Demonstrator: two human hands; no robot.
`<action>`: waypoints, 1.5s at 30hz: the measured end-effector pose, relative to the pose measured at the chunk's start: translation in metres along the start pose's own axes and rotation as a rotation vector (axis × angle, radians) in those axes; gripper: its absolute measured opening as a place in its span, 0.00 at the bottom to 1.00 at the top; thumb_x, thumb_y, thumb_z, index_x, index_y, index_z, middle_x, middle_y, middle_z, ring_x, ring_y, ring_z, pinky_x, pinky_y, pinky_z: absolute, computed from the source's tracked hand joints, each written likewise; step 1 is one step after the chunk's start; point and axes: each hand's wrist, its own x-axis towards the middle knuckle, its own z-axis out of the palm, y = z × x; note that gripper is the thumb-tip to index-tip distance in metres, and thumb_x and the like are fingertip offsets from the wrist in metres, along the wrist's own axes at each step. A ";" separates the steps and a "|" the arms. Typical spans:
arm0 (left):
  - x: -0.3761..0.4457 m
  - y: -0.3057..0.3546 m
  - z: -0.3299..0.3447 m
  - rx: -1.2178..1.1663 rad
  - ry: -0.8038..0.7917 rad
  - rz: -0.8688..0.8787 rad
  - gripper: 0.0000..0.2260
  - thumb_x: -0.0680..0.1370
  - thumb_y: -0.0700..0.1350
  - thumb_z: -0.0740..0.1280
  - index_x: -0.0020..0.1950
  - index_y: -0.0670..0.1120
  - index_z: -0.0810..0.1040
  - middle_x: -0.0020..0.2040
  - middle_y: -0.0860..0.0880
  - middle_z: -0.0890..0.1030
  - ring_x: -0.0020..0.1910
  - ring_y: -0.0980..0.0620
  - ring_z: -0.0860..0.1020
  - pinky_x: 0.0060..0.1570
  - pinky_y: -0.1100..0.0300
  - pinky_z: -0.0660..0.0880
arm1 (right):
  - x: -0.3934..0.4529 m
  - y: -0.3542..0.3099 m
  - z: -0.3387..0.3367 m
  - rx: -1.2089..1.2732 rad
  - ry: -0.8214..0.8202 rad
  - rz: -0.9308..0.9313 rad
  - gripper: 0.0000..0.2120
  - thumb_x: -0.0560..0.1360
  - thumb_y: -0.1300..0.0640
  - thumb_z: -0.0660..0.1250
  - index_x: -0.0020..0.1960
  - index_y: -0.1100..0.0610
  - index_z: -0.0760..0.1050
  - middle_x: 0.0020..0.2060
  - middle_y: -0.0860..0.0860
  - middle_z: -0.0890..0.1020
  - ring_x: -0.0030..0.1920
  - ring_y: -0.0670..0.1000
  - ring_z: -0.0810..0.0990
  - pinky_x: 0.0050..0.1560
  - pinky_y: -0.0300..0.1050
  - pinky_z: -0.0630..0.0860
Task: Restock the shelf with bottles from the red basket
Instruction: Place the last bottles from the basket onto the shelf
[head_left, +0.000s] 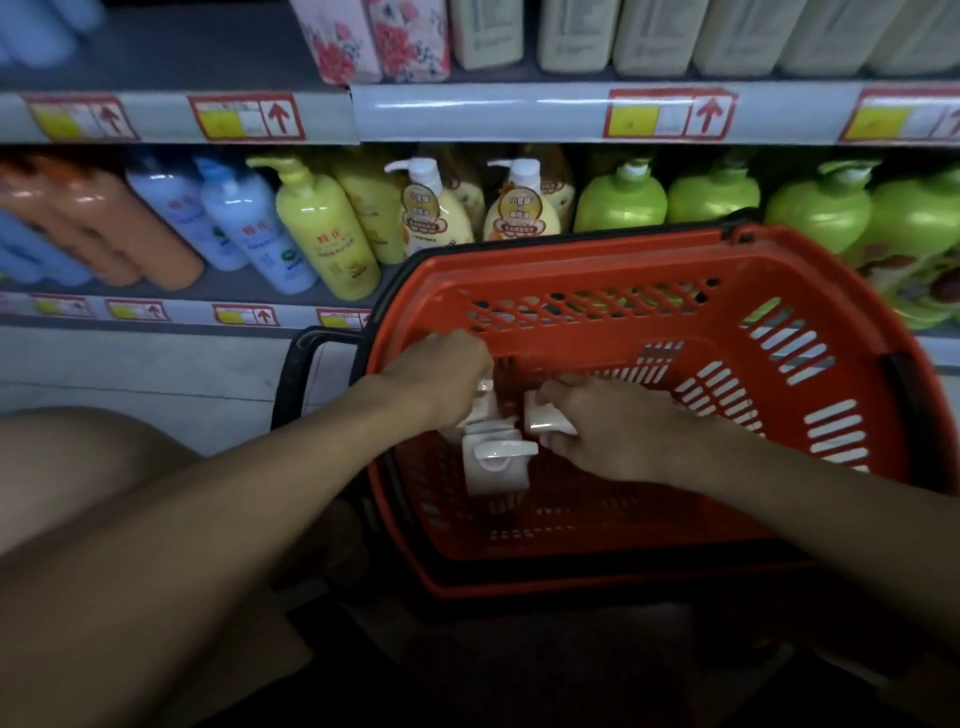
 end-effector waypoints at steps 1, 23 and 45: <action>0.000 0.001 -0.006 -0.008 0.027 0.017 0.07 0.76 0.36 0.70 0.49 0.47 0.83 0.52 0.46 0.82 0.51 0.43 0.81 0.43 0.56 0.73 | -0.001 0.003 -0.001 0.000 -0.005 0.010 0.20 0.80 0.45 0.65 0.69 0.52 0.70 0.67 0.51 0.75 0.66 0.56 0.77 0.64 0.56 0.76; 0.013 0.034 -0.074 -0.692 0.496 0.246 0.27 0.77 0.49 0.70 0.75 0.55 0.68 0.71 0.55 0.75 0.68 0.57 0.76 0.68 0.50 0.75 | 0.012 0.043 -0.071 1.183 0.570 0.110 0.40 0.54 0.47 0.88 0.64 0.50 0.78 0.58 0.47 0.85 0.57 0.46 0.85 0.60 0.52 0.82; -0.006 0.074 -0.063 -1.766 0.060 0.042 0.25 0.55 0.41 0.75 0.52 0.42 0.84 0.50 0.43 0.87 0.49 0.46 0.85 0.48 0.53 0.82 | -0.057 0.008 -0.149 1.178 0.643 0.171 0.13 0.78 0.43 0.68 0.50 0.51 0.85 0.47 0.54 0.88 0.46 0.53 0.87 0.56 0.54 0.83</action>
